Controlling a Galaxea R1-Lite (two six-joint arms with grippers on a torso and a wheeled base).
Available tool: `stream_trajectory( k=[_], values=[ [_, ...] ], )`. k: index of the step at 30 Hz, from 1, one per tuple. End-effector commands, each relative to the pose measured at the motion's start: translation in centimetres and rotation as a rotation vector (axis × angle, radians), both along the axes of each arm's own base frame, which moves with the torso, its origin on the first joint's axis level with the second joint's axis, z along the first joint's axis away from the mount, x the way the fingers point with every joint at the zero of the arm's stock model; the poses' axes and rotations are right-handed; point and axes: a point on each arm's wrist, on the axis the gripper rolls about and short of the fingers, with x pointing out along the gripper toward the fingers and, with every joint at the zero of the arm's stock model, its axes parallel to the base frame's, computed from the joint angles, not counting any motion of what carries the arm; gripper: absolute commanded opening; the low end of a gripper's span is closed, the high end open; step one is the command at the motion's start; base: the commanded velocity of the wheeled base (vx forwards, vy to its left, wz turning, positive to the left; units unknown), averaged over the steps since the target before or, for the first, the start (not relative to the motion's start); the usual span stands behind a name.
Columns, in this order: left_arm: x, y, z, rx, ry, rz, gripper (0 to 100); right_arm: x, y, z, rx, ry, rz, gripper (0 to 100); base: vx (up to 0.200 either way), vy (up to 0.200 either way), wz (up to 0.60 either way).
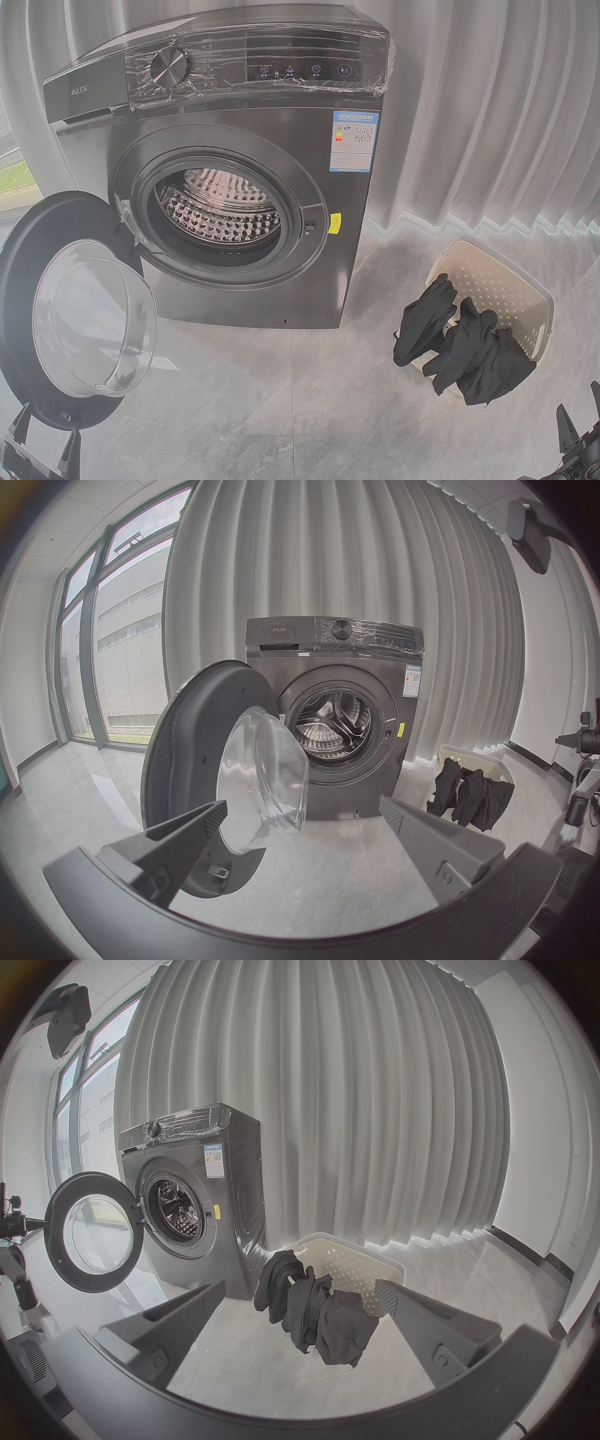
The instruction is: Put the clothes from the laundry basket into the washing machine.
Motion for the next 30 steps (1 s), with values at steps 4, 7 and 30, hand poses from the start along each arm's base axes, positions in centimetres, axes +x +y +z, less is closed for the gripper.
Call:
stream_trajectory(
  k=[4,7,30],
  values=[
    [0.0,0.0,-0.53,0.001,0.0,0.001,100,0.09,0.0,-0.5,0.0,0.012,0.001,100,0.05,0.0,0.0],
    [0.0,0.0,-0.53,0.001,0.0,0.001,100,0.09,0.0,-0.5,0.0,0.012,0.001,100,0.0,0.0,0.0],
    [0.0,0.0,-0.53,0.0,0.0,0.002,100,0.08,0.01,-0.53,-0.005,0.013,0.004,100,0.0,-0.026,0.0]
  ],
)
